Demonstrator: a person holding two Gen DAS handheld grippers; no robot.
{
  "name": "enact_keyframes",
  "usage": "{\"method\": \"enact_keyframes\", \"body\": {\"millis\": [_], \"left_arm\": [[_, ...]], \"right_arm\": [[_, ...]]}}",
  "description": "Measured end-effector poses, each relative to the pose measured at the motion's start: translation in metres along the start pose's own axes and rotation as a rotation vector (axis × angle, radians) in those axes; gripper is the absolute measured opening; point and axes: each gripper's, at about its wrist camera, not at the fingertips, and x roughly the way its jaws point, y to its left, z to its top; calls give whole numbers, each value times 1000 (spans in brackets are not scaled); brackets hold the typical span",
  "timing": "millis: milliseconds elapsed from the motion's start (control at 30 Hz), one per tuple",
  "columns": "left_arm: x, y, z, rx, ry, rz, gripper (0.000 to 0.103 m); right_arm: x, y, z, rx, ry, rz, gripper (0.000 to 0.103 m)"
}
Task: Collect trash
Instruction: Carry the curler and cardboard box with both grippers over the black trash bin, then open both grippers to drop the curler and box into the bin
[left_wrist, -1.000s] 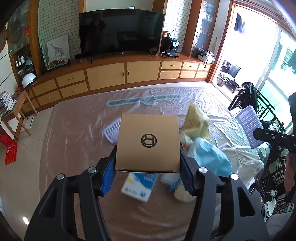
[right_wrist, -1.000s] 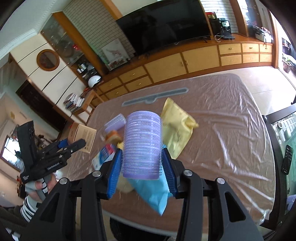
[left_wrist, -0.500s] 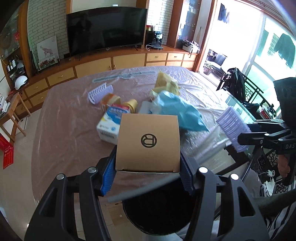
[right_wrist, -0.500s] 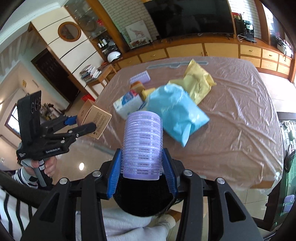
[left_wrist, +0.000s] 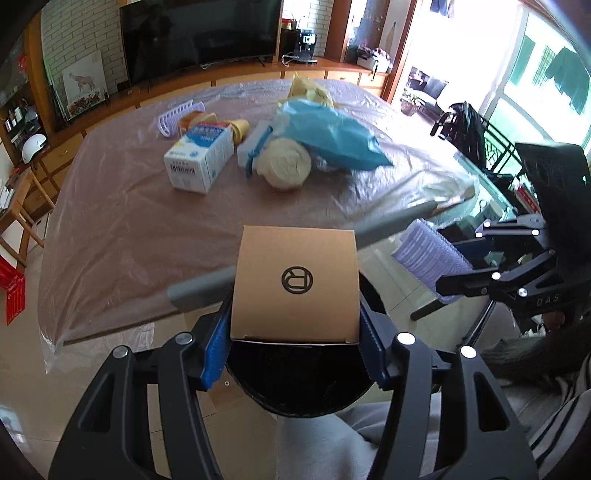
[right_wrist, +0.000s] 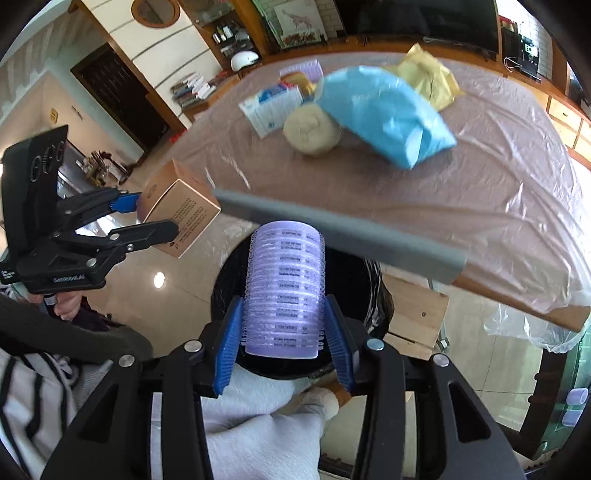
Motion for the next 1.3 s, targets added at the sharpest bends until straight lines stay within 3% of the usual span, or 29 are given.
{"method": "enact_keyframes", "body": {"millis": [333, 667, 1067, 1300], "left_arm": [[49, 0, -30, -8, 109, 28, 60], [85, 3, -40, -14, 180, 55, 60], [97, 11, -43, -56, 212, 74, 60], [98, 9, -42, 31, 217, 34, 60]], "right_arm": [[35, -7, -6, -16, 81, -55, 43], [68, -14, -6, -1, 127, -105, 43], [85, -12, -9, 0, 138, -144, 43], [91, -11, -15, 41, 127, -157, 43]]}}
